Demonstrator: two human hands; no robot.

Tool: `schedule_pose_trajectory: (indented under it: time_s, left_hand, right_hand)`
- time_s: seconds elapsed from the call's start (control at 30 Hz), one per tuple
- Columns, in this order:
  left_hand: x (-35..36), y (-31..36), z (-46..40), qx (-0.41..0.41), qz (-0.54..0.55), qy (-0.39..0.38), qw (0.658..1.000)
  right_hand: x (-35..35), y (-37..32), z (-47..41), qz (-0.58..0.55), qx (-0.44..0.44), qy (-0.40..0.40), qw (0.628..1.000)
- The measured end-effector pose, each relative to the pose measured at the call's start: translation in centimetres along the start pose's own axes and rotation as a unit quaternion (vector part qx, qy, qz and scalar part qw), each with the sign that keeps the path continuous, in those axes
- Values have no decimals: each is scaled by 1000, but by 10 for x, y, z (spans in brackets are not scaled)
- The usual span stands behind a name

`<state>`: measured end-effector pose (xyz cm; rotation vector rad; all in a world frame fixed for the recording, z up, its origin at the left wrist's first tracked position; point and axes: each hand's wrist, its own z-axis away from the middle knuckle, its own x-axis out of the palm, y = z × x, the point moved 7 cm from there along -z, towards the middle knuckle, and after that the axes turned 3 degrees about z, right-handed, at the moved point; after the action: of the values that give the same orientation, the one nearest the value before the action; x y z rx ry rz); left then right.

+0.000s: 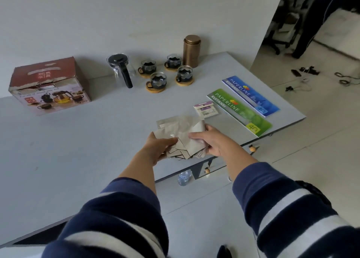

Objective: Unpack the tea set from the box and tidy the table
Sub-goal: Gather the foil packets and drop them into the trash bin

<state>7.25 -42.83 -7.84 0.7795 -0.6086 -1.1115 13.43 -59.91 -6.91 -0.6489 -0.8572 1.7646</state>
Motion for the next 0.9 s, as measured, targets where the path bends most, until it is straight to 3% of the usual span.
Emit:
schedule_pose_trajectory:
  time_s: [0.27,0.6,0.77,0.9]
  left_hand:
    - [219,4,-2,56,-92,-123,987]
    - [521,-100,4,45,-206,-266,941]
    - [595,-154,-14,30,-286,-248,925]
    - [616,-180,-28,35,-394,-258,881]
  right_hand:
    - [-212,29,48,-45,-23,176,983]
    - [-492,151,115,-53,52,339,938]
    - [-564,208,104,-16,93,360,928]
    - [-587,256,88,-19,152,353,923]
